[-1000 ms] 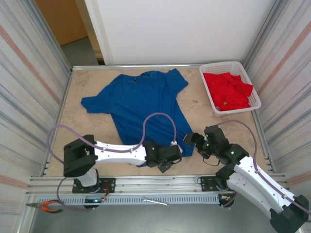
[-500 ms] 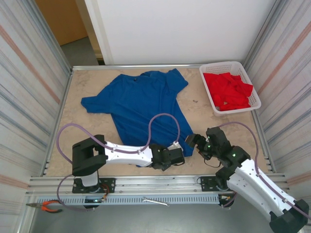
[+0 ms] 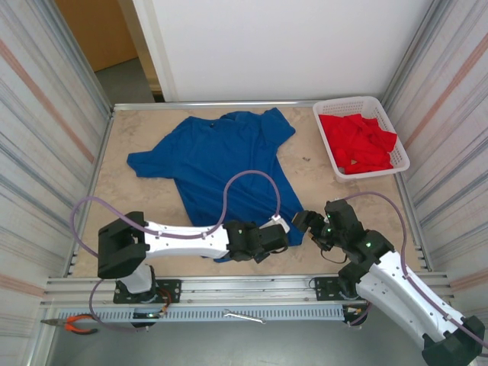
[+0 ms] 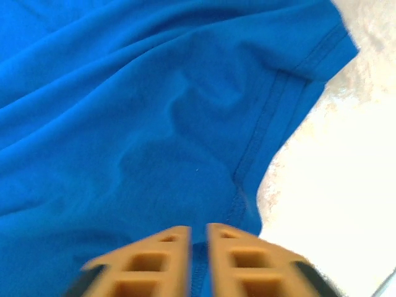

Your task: Fold the inside-out t-shirt

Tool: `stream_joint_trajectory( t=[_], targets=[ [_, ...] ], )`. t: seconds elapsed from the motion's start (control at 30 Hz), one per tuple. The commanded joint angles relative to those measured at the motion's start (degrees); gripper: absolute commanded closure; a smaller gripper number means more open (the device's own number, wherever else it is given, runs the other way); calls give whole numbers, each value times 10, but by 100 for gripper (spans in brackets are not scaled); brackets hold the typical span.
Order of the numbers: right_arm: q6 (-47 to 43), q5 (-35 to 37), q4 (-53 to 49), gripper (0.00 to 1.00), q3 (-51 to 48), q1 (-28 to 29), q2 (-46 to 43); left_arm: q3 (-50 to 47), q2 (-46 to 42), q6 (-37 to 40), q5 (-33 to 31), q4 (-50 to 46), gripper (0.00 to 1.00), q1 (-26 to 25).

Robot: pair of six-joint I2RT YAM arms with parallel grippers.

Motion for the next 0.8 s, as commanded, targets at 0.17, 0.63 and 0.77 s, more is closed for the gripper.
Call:
stream_joint_trajectory(
  t=[0.17, 0.63, 0.77],
  targets=[
    [2, -5, -7, 24, -7, -5, -3, -21, 30, 15, 39, 37, 56, -11],
    [2, -10, -17, 25, -7, -8, -14, -10, 51, 18, -20, 52, 100, 3],
    [2, -20, -16, 25, -10, -7, -20, -15, -10, 16, 4, 47, 100, 20]
  ],
)
